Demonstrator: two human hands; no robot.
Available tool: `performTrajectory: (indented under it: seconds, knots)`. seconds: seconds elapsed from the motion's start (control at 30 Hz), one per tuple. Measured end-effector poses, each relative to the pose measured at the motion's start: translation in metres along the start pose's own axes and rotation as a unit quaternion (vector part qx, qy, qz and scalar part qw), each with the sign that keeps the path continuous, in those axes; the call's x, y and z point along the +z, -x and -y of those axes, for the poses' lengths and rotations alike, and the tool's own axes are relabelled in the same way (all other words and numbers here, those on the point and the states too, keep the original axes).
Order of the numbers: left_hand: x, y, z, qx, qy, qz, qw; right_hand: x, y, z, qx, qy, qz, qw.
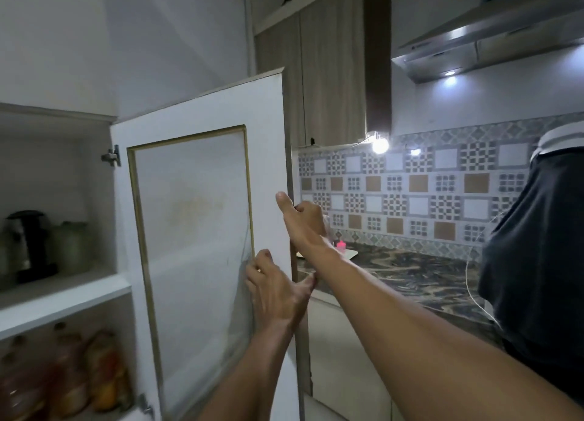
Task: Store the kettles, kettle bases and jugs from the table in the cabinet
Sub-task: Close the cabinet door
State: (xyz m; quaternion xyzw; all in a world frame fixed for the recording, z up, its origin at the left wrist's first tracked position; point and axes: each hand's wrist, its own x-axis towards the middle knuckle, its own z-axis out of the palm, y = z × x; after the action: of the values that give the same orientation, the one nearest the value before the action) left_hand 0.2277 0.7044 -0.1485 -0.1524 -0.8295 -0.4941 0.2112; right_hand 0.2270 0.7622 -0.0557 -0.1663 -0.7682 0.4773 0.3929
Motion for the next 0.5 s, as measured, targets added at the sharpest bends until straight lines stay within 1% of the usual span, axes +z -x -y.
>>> performTrajectory:
  seconds: [0.13, 0.27, 0.37, 0.5]
  knots:
    - [-0.046, 0.019, -0.004, 0.025, -0.023, -0.077, 0.996, 0.008, 0.042, 0.031, -0.086, -0.005, 0.055, 0.995]
    - [-0.115, 0.039, 0.014, 0.044, -0.038, -0.136, 0.989, 0.024, 0.099, 0.074, -0.146, -0.014, 0.062, 0.987]
    - [-0.17, 0.052, 0.03, 0.021, -0.042, -0.177, 0.983, 0.041, 0.143, 0.11, -0.184, -0.004, 0.103, 0.977]
    - [-0.239, 0.06, 0.054, -0.054, -0.035, -0.216, 0.974, 0.075, 0.189, 0.154, -0.239, -0.013, 0.163, 0.957]
